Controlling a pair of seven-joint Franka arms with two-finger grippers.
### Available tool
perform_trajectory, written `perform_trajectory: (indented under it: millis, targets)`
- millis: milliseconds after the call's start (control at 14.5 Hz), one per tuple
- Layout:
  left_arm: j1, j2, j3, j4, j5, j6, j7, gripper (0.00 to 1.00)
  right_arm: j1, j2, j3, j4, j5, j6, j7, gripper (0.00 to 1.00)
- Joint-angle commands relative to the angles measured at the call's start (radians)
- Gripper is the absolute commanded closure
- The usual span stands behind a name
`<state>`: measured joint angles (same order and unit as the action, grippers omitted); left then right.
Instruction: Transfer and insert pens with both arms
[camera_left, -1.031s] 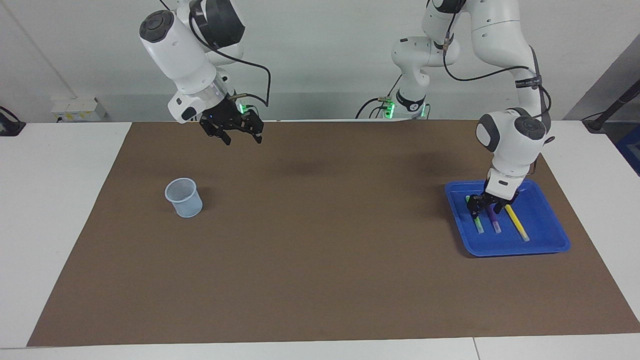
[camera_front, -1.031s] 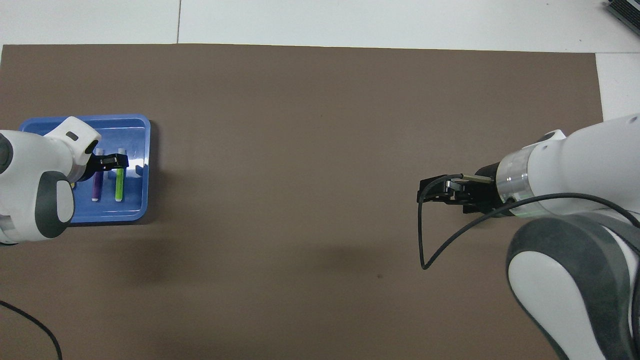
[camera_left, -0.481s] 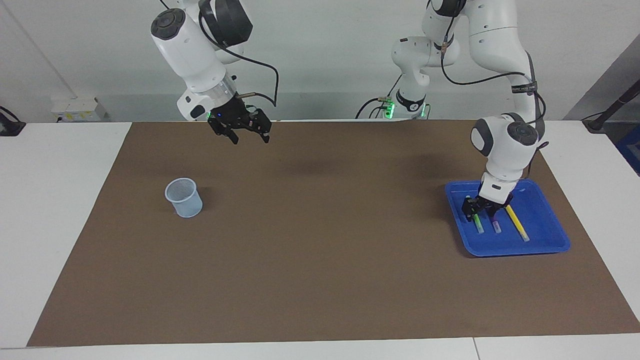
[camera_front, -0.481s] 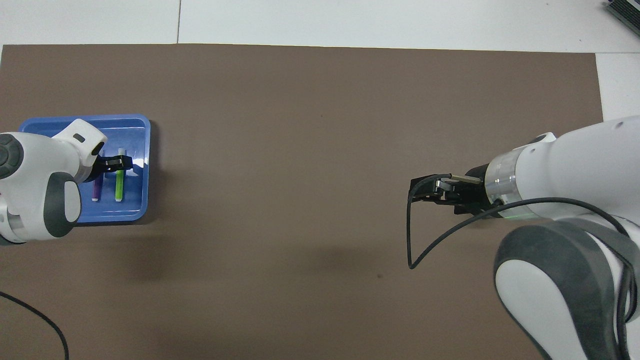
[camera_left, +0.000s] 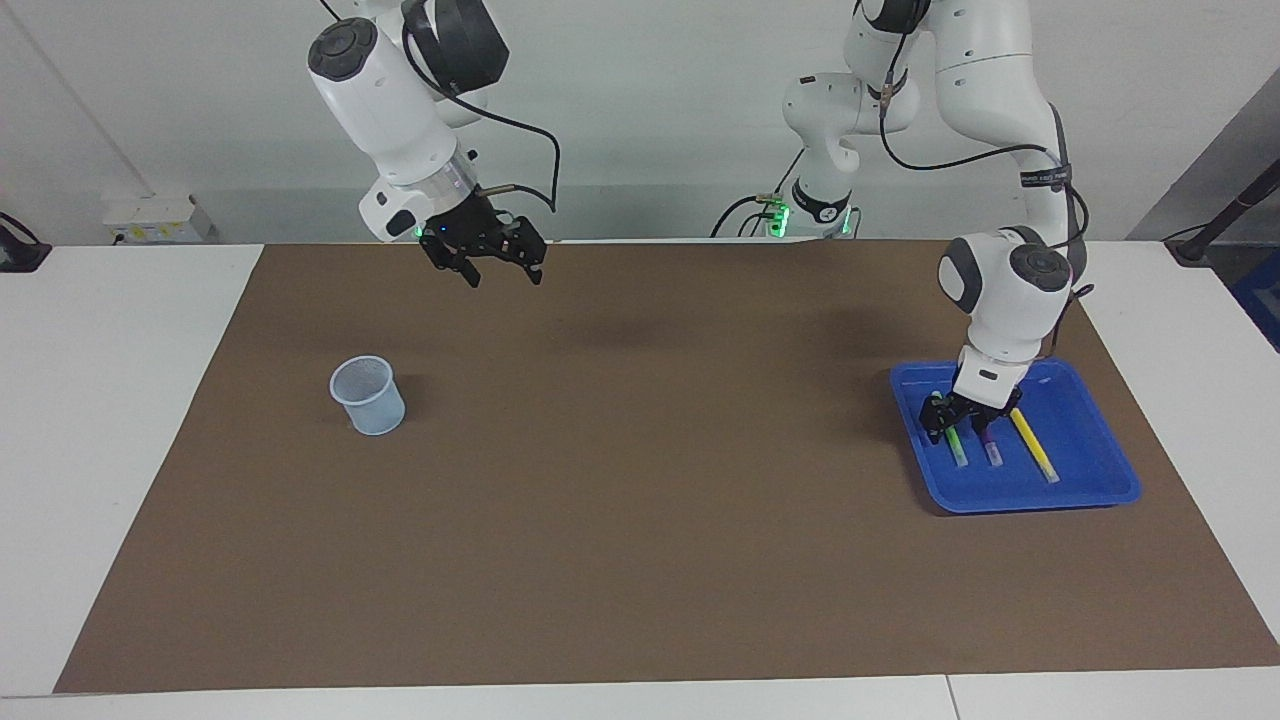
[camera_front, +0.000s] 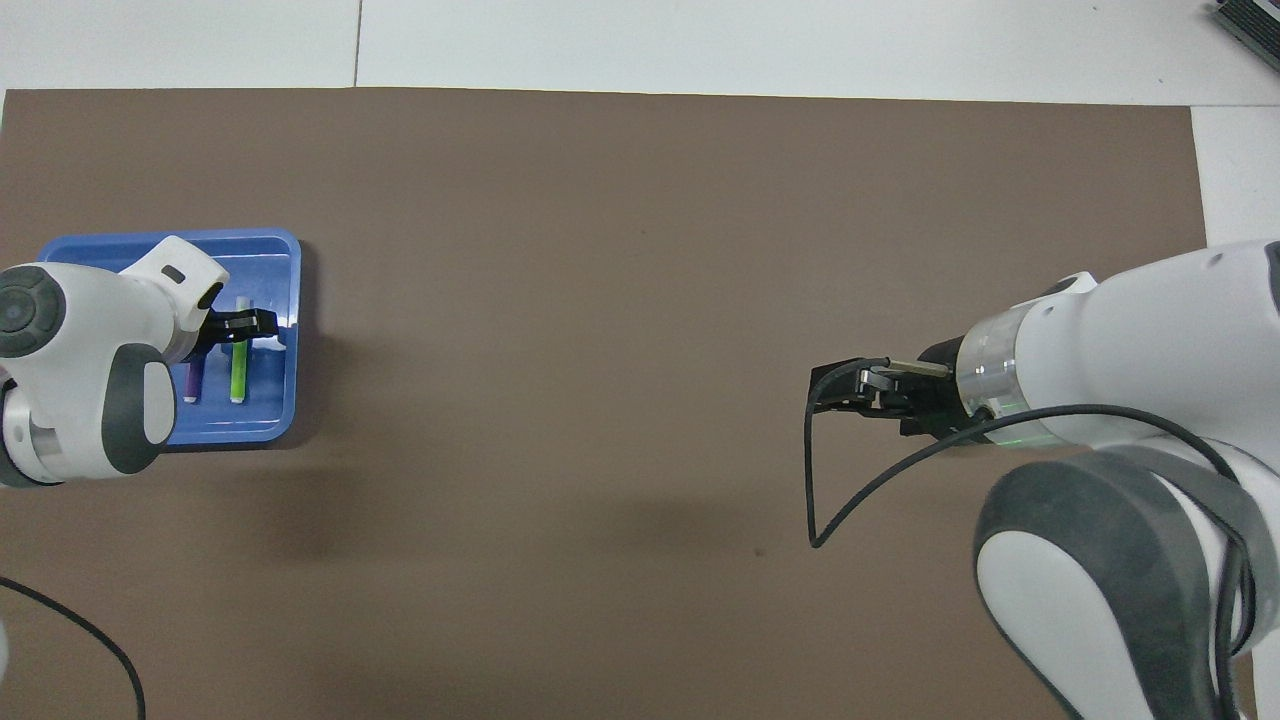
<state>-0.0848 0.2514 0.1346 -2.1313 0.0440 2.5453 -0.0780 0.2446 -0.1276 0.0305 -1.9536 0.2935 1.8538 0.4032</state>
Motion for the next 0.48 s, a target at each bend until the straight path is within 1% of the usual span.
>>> perform_trajectory:
  millis: [0, 137, 412]
  targets:
    - [0.004, 0.005, 0.01, -0.007, 0.011, 0.027, 0.001, 0.3, 0.004, -0.027, -0.003, -0.034, 0.021, 0.027, 0.011, 0.0]
    - [0.007, 0.006, 0.01, -0.002, 0.011, 0.027, 0.007, 0.3, 0.004, -0.027, -0.003, -0.034, 0.021, 0.027, 0.011, 0.0]
    - [0.011, 0.048, 0.01, 0.001, 0.011, 0.079, 0.015, 0.3, 0.007, -0.027, -0.003, -0.034, 0.021, 0.027, 0.013, 0.0]
